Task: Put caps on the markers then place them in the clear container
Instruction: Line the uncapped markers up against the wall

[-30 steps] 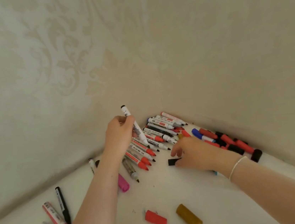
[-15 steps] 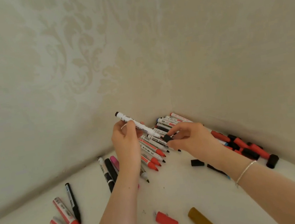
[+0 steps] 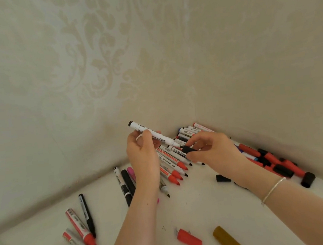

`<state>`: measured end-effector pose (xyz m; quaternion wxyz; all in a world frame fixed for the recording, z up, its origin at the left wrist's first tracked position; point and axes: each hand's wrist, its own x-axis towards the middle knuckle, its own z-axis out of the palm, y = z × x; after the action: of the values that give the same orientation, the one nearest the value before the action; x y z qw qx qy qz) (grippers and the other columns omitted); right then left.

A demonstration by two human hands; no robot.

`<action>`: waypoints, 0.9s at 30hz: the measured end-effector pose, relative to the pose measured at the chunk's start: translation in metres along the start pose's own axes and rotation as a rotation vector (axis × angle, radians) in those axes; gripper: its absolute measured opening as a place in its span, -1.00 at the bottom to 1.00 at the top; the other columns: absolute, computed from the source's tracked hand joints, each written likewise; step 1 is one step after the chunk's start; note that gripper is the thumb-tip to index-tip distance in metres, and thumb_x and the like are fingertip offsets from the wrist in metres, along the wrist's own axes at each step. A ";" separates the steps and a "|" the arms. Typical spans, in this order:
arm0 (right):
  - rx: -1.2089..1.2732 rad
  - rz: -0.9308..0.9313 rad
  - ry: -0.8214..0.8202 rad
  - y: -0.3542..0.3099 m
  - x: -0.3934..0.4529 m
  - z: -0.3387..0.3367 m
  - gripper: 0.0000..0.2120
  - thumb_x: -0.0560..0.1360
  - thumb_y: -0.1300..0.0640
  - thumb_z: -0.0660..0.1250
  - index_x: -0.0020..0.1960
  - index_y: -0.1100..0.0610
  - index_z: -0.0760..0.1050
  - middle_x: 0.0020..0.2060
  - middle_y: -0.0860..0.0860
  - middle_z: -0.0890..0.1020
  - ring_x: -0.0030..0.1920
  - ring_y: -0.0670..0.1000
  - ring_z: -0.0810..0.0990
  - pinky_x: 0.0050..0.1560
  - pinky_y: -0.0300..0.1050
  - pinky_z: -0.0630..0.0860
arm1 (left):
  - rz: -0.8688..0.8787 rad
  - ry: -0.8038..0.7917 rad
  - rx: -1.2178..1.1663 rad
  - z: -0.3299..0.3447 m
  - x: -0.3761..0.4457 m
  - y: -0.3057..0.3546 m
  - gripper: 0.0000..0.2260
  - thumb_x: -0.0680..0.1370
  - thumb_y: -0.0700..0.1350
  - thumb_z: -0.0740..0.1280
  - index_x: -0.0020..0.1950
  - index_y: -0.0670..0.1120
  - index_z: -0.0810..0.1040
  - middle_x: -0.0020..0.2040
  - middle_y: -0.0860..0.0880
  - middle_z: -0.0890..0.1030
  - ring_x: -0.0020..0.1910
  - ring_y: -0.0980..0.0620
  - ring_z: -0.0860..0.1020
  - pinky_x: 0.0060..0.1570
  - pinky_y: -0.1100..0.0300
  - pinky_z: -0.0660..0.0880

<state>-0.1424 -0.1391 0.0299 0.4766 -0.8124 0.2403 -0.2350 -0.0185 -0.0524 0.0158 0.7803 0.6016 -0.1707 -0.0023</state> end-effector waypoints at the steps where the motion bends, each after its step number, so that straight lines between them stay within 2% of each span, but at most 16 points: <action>1: 0.010 0.008 0.003 0.000 0.000 0.000 -0.80 0.43 0.18 0.43 -0.16 -0.13 0.53 -0.21 -0.09 0.65 -0.20 -0.01 0.61 -0.22 -0.13 0.49 | -0.001 0.000 -0.003 0.000 0.000 0.000 -0.83 0.60 -0.17 0.22 0.14 -0.21 0.48 -0.28 0.07 0.68 -0.25 0.20 0.65 -0.06 0.17 0.56; 3: 0.030 0.020 0.007 0.000 0.001 0.000 -0.80 0.43 0.17 0.43 -0.16 -0.13 0.53 -0.21 -0.08 0.65 -0.15 0.03 0.63 -0.19 -0.10 0.50 | -0.001 0.004 -0.015 -0.001 -0.002 0.001 -0.83 0.60 -0.17 0.22 0.14 -0.21 0.48 -0.25 0.04 0.67 -0.27 0.22 0.64 -0.13 0.25 0.55; 6: 0.037 0.011 0.002 -0.001 0.002 0.001 -0.81 0.44 0.17 0.43 -0.14 -0.12 0.53 -0.20 -0.09 0.64 -0.17 0.00 0.62 -0.21 -0.16 0.48 | -0.015 0.009 -0.026 -0.002 -0.001 0.001 -0.81 0.61 -0.17 0.22 0.17 -0.22 0.47 -0.19 0.01 0.66 -0.28 0.22 0.64 -0.25 0.37 0.54; 8: 0.044 0.001 0.007 0.000 0.002 0.001 -0.82 0.45 0.16 0.42 -0.08 -0.12 0.54 -0.19 -0.09 0.64 -0.16 0.02 0.63 -0.22 -0.18 0.48 | -0.021 0.006 -0.025 -0.004 -0.001 0.001 -0.81 0.60 -0.16 0.22 0.17 -0.21 0.47 -0.14 -0.04 0.68 -0.25 0.18 0.65 -0.22 0.35 0.54; 11: 0.010 -0.008 -0.037 0.003 0.004 0.005 -0.71 0.50 0.18 0.35 0.12 -0.16 0.51 -0.19 -0.05 0.61 -0.23 0.04 0.57 -0.25 -0.15 0.50 | -0.024 0.015 -0.029 -0.006 -0.002 0.001 -0.86 0.60 -0.14 0.23 0.13 -0.14 0.46 -0.14 -0.03 0.68 -0.22 0.14 0.66 -0.18 0.31 0.53; 13: 0.022 0.019 -0.052 0.003 0.006 0.008 -0.71 0.54 0.22 0.28 0.10 -0.16 0.50 -0.26 -0.04 0.58 -0.27 0.01 0.50 -0.21 -0.09 0.52 | -0.037 0.060 -0.062 -0.008 -0.001 0.002 -0.88 0.60 -0.13 0.24 0.11 -0.11 0.44 -0.16 0.00 0.67 -0.22 0.12 0.66 -0.18 0.33 0.52; 14: 0.086 0.061 -0.032 0.002 0.008 0.008 -0.73 0.55 0.25 0.25 0.05 -0.12 0.52 -0.29 -0.03 0.57 -0.29 -0.01 0.49 -0.19 -0.11 0.52 | -0.050 0.089 -0.095 -0.010 0.000 0.003 -0.88 0.60 -0.13 0.23 0.12 -0.11 0.43 -0.17 0.00 0.66 -0.21 0.10 0.66 -0.17 0.31 0.53; 16: 0.378 0.190 0.014 -0.002 0.011 0.006 -0.77 0.55 0.32 0.21 0.00 0.02 0.54 -0.28 0.06 0.58 -0.32 0.01 0.52 -0.12 -0.16 0.54 | -0.081 0.113 -0.167 -0.012 0.002 0.004 -0.89 0.59 -0.17 0.22 0.11 -0.14 0.41 -0.17 -0.04 0.65 -0.23 0.10 0.65 -0.17 0.30 0.55; 19: 0.752 0.313 0.028 -0.005 0.014 0.004 -0.90 0.53 0.31 0.27 0.01 0.16 0.49 -0.23 0.13 0.65 -0.19 0.10 0.64 -0.01 -0.06 0.58 | -0.117 0.084 -0.202 -0.012 0.001 0.005 -0.94 0.59 -0.21 0.22 0.05 -0.15 0.42 -0.16 -0.06 0.64 -0.27 0.14 0.66 -0.16 0.27 0.58; 22: 0.896 0.339 0.080 -0.004 0.019 0.005 -0.90 0.48 0.33 0.33 -0.04 0.20 0.48 -0.22 0.11 0.68 -0.13 0.11 0.67 -0.03 -0.06 0.58 | -0.124 0.055 -0.193 -0.011 -0.001 0.004 -0.98 0.58 -0.21 0.22 -0.01 -0.11 0.43 -0.20 -0.04 0.65 -0.25 0.12 0.67 -0.12 0.21 0.58; 25: 0.951 0.334 0.088 -0.005 0.020 0.008 -0.92 0.47 0.35 0.34 -0.07 0.22 0.48 -0.17 0.13 0.69 -0.11 0.09 0.68 -0.10 -0.11 0.57 | -0.118 0.045 -0.191 -0.011 -0.001 0.006 -0.97 0.58 -0.21 0.22 -0.01 -0.11 0.43 -0.21 -0.03 0.65 -0.26 0.13 0.67 -0.19 0.27 0.57; 27: 0.984 0.328 0.072 -0.005 0.020 0.010 -0.92 0.48 0.37 0.33 -0.10 0.22 0.48 -0.21 0.12 0.70 -0.12 0.08 0.69 -0.08 -0.11 0.58 | -0.110 0.037 -0.195 -0.011 -0.002 0.008 -0.95 0.58 -0.21 0.22 0.02 -0.14 0.43 -0.22 -0.03 0.65 -0.27 0.13 0.67 -0.22 0.28 0.57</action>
<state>-0.1198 -0.1429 0.0327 0.8240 -0.4354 0.2420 -0.2701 -0.0189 -0.0399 0.0203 0.8368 0.5313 -0.1218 -0.0507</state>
